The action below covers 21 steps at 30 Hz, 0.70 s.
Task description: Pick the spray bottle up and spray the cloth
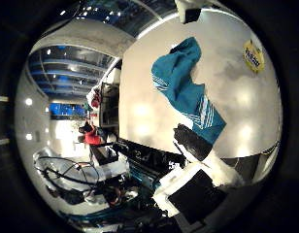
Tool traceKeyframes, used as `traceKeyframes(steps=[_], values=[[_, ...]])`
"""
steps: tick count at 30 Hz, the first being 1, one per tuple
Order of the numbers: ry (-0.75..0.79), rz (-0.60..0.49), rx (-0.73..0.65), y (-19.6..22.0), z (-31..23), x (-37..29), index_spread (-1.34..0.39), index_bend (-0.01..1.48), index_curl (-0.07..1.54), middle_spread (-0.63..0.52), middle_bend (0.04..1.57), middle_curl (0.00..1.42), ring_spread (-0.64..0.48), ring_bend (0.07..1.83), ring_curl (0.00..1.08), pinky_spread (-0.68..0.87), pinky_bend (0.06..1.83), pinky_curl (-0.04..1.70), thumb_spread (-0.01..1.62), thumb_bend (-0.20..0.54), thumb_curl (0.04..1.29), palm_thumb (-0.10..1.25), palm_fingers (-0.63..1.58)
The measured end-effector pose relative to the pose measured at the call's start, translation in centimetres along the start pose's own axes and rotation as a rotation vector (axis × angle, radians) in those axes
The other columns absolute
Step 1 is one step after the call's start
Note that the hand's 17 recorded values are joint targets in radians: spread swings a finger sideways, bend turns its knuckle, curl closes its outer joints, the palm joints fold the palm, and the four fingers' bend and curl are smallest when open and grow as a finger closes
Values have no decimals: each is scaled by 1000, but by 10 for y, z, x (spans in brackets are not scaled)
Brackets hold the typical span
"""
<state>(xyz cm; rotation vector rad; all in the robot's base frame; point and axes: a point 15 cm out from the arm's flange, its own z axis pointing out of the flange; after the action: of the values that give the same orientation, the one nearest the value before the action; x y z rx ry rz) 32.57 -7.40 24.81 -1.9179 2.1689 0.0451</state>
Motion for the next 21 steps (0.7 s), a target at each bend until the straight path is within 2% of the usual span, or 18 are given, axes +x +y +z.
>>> traceKeyframes(steps=[6,8,9,12,15,21], values=[[20,86,49,-6,-16,28,-398,216,382,33,175,267,154,183,191,380,224,327,1155,-19,338,795,102],[27,138,81,-10,-28,45,-391,196,378,33,171,266,161,192,195,381,237,331,1145,-75,294,620,107],[17,164,101,-13,-32,49,-389,181,371,36,183,269,164,198,198,383,240,330,1123,-78,274,528,120],[-43,258,177,-24,-42,60,-381,168,353,45,185,274,170,214,213,381,250,333,1073,-52,250,383,142],[-49,306,241,-33,-53,85,-371,164,337,50,191,281,173,219,222,380,261,334,1044,-35,247,332,147],[-42,379,266,-44,-68,129,-343,159,313,60,190,291,174,229,237,382,279,335,1029,-27,253,306,136]])
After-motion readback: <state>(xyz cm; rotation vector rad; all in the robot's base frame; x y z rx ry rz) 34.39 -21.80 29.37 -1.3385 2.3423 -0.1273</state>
